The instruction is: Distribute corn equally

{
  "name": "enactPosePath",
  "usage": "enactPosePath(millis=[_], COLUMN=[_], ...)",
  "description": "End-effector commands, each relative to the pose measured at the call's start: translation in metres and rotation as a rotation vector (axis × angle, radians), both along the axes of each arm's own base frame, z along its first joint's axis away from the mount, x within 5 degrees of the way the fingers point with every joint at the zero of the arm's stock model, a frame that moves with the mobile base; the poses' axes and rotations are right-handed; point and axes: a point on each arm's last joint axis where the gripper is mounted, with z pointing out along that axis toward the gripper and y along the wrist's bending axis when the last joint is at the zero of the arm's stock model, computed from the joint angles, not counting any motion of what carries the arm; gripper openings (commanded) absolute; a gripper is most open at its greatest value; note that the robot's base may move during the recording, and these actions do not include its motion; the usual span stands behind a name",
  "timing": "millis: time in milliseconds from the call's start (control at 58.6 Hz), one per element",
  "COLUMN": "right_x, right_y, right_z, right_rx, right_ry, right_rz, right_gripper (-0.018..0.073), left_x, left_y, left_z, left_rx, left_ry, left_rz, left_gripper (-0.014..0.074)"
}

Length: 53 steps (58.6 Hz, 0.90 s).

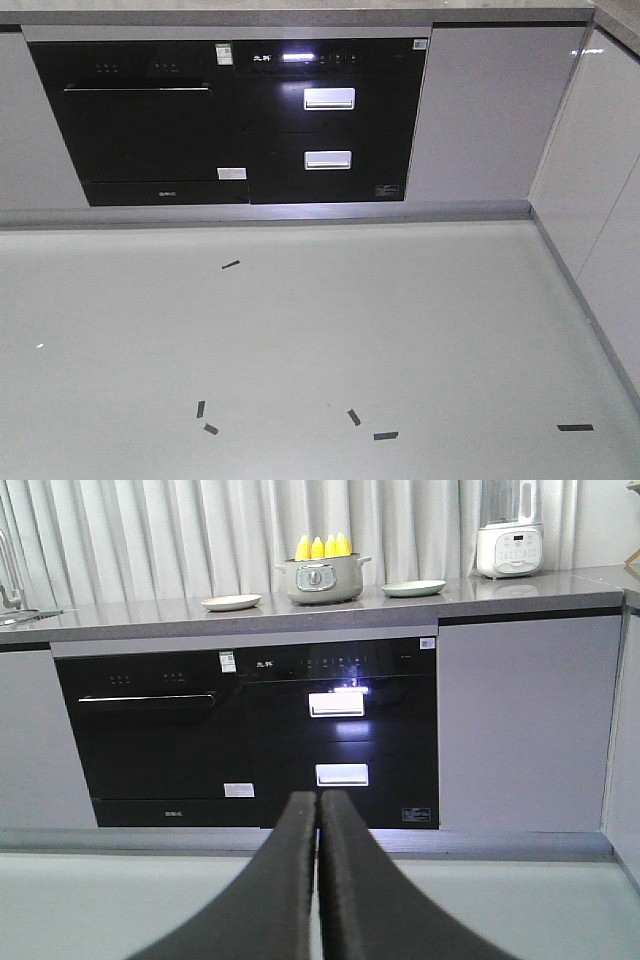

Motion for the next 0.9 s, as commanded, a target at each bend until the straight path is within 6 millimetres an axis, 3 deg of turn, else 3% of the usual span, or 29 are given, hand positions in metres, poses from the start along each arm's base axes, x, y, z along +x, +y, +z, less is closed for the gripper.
enactPosePath(millis=[0,887], right_x=[-0.0003,-0.0003], right_y=[-0.0002,-0.0002], right_z=[0.0033,0.0033], right_rx=[-0.006,-0.006], right_ry=[-0.071,-0.071], right_rz=[-0.005,-0.005], right_gripper=[-0.0006,-0.0006], left_x=[-0.0004,-0.0004], left_y=[0.0001,0.0001], left_z=[0.0039,0.0039], left_rx=[0.000,0.000], left_ry=[-0.081,-0.081], left_rz=[0.002,0.002], left_gripper=[-0.0007,-0.0007])
